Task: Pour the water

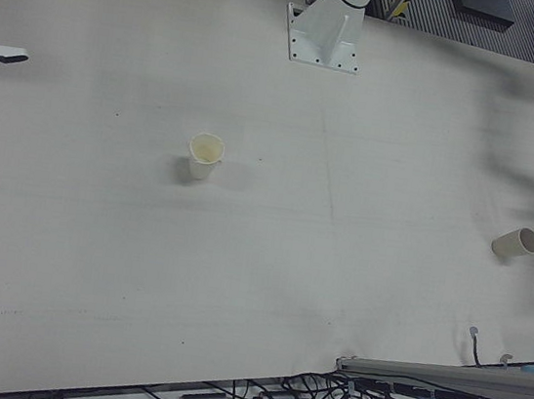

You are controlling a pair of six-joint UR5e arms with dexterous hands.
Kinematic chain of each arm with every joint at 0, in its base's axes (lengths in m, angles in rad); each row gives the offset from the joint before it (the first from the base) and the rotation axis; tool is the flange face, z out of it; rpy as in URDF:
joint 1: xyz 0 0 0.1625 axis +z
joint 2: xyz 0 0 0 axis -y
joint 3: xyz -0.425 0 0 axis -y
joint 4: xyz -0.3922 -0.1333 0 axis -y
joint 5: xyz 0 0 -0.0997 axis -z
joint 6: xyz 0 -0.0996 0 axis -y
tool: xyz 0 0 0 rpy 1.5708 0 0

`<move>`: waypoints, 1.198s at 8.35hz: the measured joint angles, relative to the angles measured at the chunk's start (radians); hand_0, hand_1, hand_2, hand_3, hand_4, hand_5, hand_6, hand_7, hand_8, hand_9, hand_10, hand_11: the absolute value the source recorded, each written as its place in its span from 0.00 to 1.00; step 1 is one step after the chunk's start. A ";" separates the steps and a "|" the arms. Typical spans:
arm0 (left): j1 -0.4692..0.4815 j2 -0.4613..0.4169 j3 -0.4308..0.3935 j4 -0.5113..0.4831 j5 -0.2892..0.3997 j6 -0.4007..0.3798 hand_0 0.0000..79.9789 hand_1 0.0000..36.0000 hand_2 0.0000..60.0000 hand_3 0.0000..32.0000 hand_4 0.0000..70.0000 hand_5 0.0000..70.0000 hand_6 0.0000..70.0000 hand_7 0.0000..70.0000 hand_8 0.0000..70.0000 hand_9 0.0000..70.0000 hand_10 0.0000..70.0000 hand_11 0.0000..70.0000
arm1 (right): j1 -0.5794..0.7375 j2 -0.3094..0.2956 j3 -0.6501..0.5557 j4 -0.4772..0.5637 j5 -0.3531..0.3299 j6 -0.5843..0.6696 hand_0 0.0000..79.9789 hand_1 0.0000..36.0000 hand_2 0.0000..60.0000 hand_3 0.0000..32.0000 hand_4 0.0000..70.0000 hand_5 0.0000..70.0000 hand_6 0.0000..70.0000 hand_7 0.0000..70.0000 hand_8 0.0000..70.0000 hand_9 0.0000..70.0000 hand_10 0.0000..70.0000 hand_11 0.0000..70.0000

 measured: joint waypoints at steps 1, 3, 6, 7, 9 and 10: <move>0.004 0.010 0.068 -0.077 -0.002 0.006 0.71 0.40 0.00 0.64 0.00 0.07 0.00 0.01 0.00 0.00 0.00 0.01 | -0.004 0.008 -0.049 0.023 0.002 0.006 0.57 0.22 0.03 0.00 0.23 0.16 0.04 0.00 0.00 0.00 0.01 0.03; 0.033 0.022 0.193 -0.219 -0.008 0.060 0.69 0.36 0.00 0.61 0.00 0.08 0.00 0.02 0.00 0.00 0.00 0.01 | -0.006 0.016 -0.082 0.034 0.004 0.012 0.57 0.22 0.02 0.00 0.25 0.17 0.05 0.02 0.00 0.00 0.01 0.02; 0.150 0.011 0.286 -0.333 -0.041 0.128 0.69 0.36 0.00 0.59 0.00 0.09 0.00 0.02 0.00 0.00 0.00 0.01 | -0.007 0.020 -0.043 0.020 0.007 0.014 0.58 0.24 0.04 0.00 0.30 0.19 0.07 0.06 0.00 0.00 0.00 0.00; 0.172 -0.006 0.300 -0.339 -0.055 0.134 0.68 0.36 0.00 0.58 0.00 0.09 0.00 0.02 0.00 0.00 0.00 0.01 | -0.006 0.020 -0.015 0.001 0.007 0.014 0.57 0.23 0.04 0.00 0.29 0.19 0.07 0.06 0.00 0.00 0.00 0.01; 0.187 -0.056 0.338 -0.347 -0.067 0.136 0.69 0.38 0.00 0.58 0.00 0.09 0.00 0.02 0.00 0.00 0.00 0.02 | -0.006 0.020 0.020 -0.026 0.007 0.014 0.57 0.23 0.04 0.00 0.30 0.19 0.07 0.07 0.00 0.00 0.00 0.00; 0.189 -0.074 0.348 -0.348 -0.069 0.136 0.74 0.44 0.00 0.55 0.00 0.11 0.00 0.02 0.00 0.00 0.00 0.03 | -0.006 0.020 0.028 -0.031 0.007 0.014 0.57 0.23 0.05 0.00 0.31 0.19 0.08 0.08 0.00 0.00 0.00 0.00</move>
